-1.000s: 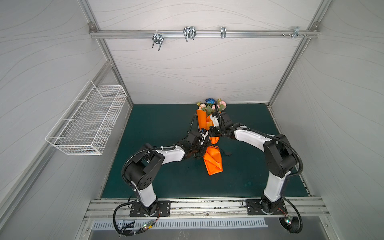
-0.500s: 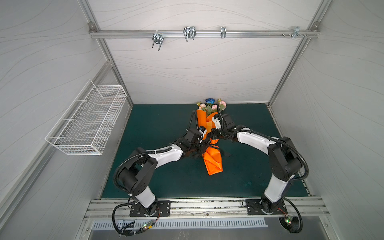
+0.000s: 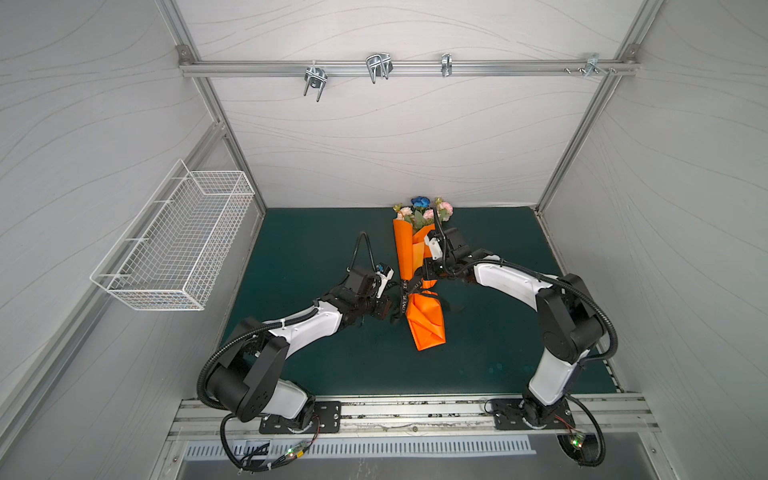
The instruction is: Tie the bouquet of fake flowers
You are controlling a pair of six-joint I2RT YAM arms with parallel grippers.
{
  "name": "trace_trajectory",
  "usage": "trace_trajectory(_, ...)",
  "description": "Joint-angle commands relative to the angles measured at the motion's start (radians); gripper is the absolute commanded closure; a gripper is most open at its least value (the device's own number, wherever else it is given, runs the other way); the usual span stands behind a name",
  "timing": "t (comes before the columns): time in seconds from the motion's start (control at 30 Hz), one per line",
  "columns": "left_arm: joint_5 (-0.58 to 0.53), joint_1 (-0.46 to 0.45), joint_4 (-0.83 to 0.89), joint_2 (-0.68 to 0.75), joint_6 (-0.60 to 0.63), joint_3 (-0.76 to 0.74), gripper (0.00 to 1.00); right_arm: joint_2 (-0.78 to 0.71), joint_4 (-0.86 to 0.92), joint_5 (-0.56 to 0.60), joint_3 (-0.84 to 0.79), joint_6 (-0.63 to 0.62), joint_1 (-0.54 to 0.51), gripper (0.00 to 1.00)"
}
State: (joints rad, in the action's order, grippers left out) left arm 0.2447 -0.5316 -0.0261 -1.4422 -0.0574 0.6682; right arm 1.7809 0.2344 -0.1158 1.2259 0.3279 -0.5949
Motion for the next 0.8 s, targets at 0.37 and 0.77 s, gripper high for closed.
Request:
trace_trajectory(0.37, -0.059, -0.117, -0.053, -0.063, 0.038, 0.016, 0.63, -0.034, 0.019, -0.028, 0.022, -0.002, 0.005, 0.99)
trace_trajectory(0.77, -0.125, -0.176, -0.009, -0.127, 0.099, 0.074, 0.61, -0.034, 0.009, -0.037, 0.013, 0.005, 0.005, 0.99)
